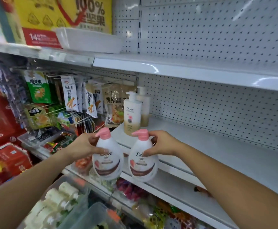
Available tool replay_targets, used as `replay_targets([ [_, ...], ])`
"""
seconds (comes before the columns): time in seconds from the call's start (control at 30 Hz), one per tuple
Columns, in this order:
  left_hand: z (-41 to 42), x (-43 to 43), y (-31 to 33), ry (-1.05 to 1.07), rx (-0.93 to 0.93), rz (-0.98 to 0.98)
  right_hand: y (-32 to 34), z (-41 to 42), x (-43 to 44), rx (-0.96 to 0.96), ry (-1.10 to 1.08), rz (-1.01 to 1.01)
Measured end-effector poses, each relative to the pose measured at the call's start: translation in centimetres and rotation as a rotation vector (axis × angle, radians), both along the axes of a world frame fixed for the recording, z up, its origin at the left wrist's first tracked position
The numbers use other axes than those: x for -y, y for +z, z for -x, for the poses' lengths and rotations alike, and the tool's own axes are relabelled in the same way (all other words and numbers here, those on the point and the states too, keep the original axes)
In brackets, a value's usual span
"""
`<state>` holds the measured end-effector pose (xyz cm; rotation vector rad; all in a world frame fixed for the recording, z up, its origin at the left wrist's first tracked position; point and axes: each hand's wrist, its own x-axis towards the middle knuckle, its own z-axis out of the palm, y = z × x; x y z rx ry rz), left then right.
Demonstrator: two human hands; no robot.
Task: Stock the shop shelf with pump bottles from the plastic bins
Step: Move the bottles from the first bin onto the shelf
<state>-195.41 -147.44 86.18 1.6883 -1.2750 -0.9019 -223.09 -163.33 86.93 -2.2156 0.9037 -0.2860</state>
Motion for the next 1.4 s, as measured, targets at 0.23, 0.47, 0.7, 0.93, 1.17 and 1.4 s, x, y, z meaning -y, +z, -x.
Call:
replay_targets([
  [0.23,4.0,2.6,2.7,-0.104,-0.049,0.041,3.8,6.1,1.6,0.086,-0.153,0.033],
  [0.47,5.1,7.4,3.8,-0.253,-0.030,0.041,5.3,9.1,4.0,0.150,-0.301,0.045],
  [0.7,5.4,12.4,4.4,-0.407,-0.023,0.074,5.4,8.6,7.1,0.177,-0.419,0.050],
  [0.93,4.6,15.0,4.0,-0.523,-0.071,0.080,5.1,6.0,10.6,0.147,-0.472,0.070],
  [1.17,4.7,16.1,3.9,-0.551,-0.110,0.087,4.1,4.0,14.2,0.189,-0.460,0.052],
  [1.4,4.3,16.8,3.4,-0.573,-0.143,0.079,3.0,2.4,16.8,0.223,-0.448,0.057],
])
